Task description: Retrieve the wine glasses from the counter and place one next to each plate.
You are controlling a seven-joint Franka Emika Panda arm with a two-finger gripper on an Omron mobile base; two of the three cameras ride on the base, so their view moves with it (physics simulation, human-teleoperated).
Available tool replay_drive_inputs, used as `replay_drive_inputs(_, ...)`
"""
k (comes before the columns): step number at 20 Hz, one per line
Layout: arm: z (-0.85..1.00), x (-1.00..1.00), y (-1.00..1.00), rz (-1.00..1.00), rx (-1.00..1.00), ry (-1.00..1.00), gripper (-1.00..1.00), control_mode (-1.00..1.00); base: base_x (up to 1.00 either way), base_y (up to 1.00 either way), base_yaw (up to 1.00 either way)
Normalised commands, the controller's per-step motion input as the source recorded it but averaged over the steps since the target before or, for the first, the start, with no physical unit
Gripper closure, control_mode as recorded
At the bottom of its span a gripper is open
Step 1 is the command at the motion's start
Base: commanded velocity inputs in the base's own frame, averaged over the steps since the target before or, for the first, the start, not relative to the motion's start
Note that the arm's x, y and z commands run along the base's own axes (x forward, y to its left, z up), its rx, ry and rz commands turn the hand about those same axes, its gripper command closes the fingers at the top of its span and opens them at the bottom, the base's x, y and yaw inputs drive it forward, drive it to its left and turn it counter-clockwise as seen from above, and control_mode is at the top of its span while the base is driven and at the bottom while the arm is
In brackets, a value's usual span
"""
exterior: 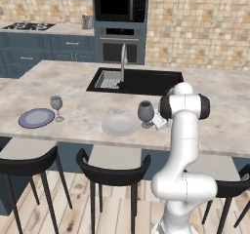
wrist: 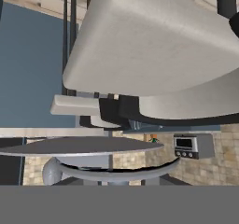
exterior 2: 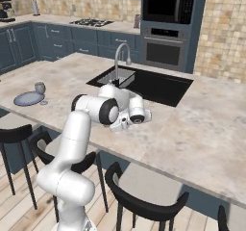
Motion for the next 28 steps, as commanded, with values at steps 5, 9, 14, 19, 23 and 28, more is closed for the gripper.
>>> replay_drive_inputs(5, -0.09, 0.09, 0.0, -0.01, 0.0, 0.01, 1.0, -1.0, 0.0, 0.0, 0.0)
replay_drive_inputs(9, -0.03, 0.11, 0.0, -0.02, 0.0, 0.06, 1.0, -1.0, 0.0, 0.0, 0.0)
replay_drive_inputs(14, -0.17, 0.0, 0.0, 0.0, 0.0, 0.01, 1.0, -1.0, 0.0, 0.0, 0.0)
replay_drive_inputs(19, -0.23, 0.0, 0.0, 0.0, 0.0, 0.0, 1.0, -1.0, 0.0, 0.0, 0.0)
replay_drive_inputs(23, -0.29, 0.07, 0.0, 0.0, 0.0, 0.0, 1.0, -1.0, 0.0, 0.0, 0.0)
replay_drive_inputs(28, -0.43, 0.01, 0.02, 0.0, -0.02, -0.01, -1.0, -1.0, 0.0, 0.0, 0.0)
